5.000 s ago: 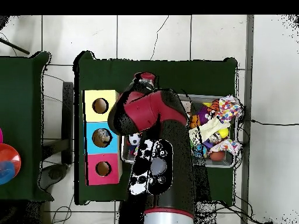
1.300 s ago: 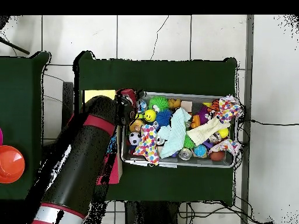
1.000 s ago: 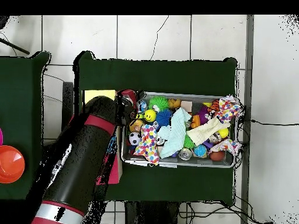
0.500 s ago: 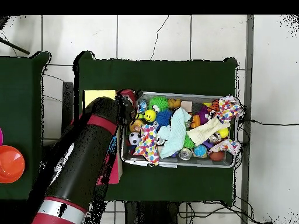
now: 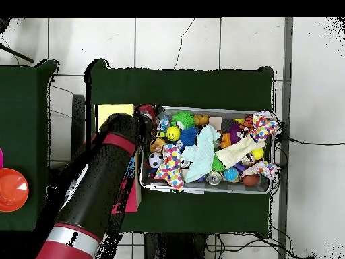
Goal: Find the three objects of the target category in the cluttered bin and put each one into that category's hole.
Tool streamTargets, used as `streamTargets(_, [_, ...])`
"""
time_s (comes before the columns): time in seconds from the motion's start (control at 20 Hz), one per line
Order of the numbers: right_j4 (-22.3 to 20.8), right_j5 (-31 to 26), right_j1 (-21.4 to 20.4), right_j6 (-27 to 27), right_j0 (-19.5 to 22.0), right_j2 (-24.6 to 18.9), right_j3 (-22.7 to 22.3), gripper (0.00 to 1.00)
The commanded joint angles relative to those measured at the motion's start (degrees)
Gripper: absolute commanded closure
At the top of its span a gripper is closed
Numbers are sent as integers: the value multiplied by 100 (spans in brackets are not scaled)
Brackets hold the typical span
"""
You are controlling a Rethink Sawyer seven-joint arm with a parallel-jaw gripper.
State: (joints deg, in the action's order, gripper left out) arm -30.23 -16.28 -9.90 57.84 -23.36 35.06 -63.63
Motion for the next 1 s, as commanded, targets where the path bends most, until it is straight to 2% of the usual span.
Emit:
streamTargets(0.05, [353, 378, 391, 2031, 20, -130, -334, 100])
streamTargets(0.5, [611, 355, 661, 2123, -77, -48, -151, 100])
streamTargets(0.65, [673, 313, 516, 1892, 85, -370, -240, 100])
streamTargets(1.0, [493, 211, 308, 1055, 419, -1075, -204, 100])
